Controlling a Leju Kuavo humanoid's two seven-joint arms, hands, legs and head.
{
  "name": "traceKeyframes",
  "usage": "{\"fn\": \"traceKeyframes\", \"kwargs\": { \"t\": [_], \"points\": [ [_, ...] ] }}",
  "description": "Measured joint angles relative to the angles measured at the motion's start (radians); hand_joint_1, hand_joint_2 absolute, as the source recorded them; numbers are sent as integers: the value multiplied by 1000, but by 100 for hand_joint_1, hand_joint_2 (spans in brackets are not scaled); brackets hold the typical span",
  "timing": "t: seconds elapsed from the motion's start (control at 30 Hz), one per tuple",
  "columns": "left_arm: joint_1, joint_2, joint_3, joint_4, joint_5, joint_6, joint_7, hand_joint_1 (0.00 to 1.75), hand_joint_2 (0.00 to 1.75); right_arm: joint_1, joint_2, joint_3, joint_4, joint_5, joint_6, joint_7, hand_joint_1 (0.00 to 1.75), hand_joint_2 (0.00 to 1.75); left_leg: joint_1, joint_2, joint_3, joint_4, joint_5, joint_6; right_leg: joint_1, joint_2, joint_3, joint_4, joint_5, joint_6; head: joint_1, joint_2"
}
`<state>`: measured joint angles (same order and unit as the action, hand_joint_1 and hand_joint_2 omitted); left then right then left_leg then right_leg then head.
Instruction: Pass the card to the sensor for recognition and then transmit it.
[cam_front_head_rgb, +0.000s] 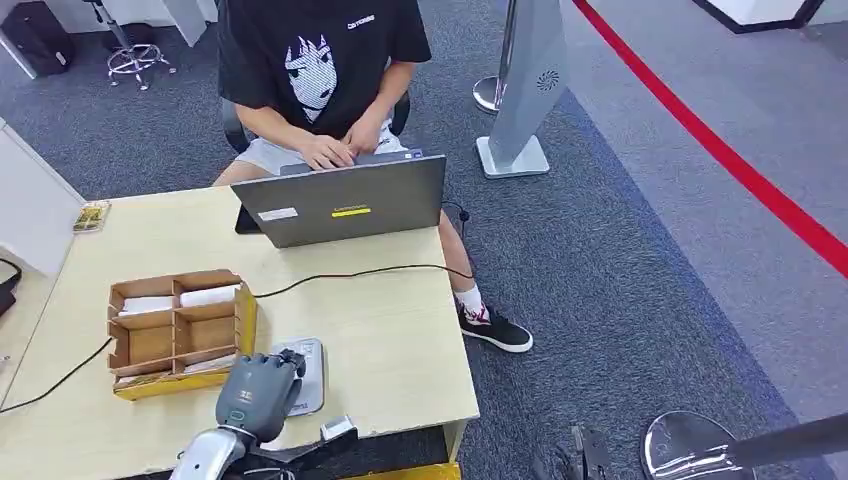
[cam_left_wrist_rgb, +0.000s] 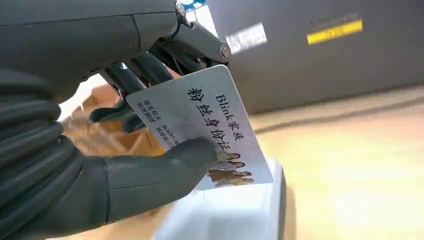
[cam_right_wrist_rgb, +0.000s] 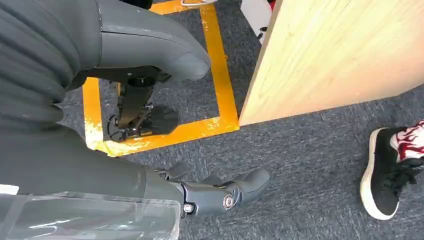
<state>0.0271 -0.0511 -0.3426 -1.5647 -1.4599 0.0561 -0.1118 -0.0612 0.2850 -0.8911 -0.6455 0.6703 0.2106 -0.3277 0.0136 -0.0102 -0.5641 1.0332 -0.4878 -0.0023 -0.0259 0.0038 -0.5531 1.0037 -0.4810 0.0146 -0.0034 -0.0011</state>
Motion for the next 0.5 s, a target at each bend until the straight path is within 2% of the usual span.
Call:
{"fn": "traceKeyframes", "kwargs": {
  "t": [0.33, 0.5],
  "points": [
    [-20, -1, 19, -43, -2, -11, 0, 175, 175, 3, 3, -1, -7, 0, 2, 0, 0, 175, 0, 0, 0, 0, 0, 0, 0, 0, 0, 0, 0, 0, 0, 0],
    [-89, 34, 41, -43, 42, 19, 27, 175, 175, 3, 4, -1, -8, 10, 8, 4, 0, 175, 0, -1, 0, 0, 1, 0, 0, 0, 0, 0, 0, 0, 0, 0]
  ]
}}
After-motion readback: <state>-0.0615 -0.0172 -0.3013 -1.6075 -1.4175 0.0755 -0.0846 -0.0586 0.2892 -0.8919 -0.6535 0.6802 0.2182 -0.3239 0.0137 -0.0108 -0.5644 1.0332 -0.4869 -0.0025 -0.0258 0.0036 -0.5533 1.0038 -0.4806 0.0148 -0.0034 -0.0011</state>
